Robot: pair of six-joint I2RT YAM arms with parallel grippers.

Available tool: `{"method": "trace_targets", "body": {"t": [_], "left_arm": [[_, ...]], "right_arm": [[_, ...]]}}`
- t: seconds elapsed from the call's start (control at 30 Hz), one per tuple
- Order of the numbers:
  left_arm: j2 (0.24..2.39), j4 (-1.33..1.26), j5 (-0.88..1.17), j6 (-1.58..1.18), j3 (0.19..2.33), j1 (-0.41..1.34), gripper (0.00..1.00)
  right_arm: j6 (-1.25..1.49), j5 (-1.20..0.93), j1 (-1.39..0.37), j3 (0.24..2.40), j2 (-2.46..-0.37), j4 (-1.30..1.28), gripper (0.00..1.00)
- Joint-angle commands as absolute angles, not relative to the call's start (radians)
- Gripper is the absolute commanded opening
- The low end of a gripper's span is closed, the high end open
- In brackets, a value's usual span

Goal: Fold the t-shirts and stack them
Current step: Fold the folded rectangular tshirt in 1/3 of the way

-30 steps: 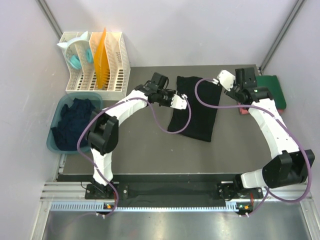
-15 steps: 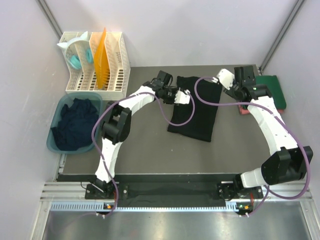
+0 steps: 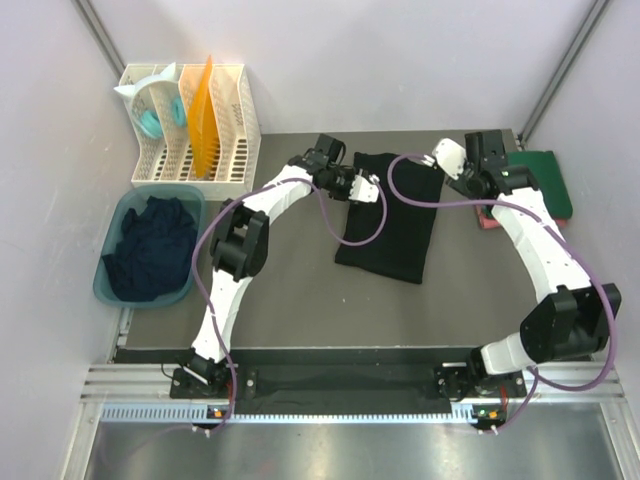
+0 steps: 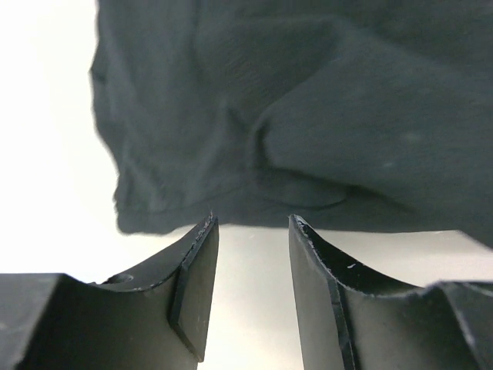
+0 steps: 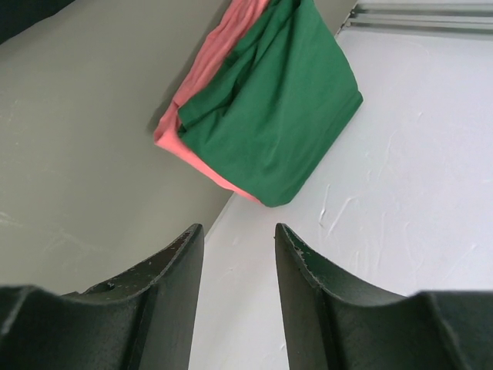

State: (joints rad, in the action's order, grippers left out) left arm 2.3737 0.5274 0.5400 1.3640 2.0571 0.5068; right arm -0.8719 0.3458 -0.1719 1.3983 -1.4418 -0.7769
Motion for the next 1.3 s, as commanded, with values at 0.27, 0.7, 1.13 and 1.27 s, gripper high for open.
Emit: {"method": "trace_targets", "body": {"t": [0.27,0.7,1.13,1.27], "left_arm": [[2.381,0.581,0.679,1.436,2.080,0.509,0.47],[2.418,0.520,0.745,1.433,2.068,0.511,0.47],[2.442,0.421,0.746,1.385,2.037,0.535,0.00],[2.407,0.222,0.700,1.281,1.945,0.537,0.00]], "right_arm": [[-0.880,0.385,-0.164,1.540,-1.526,-0.810,0.43],[-0.894,0.416,-0.172,1.568,-1.551,-0.833,0.43],[-0.897,0.425,-0.176,1.545,-1.528,-0.828,0.43],[-0.890,0.423,-0.175,1.536,-1.525,-0.821,0.43]]}}
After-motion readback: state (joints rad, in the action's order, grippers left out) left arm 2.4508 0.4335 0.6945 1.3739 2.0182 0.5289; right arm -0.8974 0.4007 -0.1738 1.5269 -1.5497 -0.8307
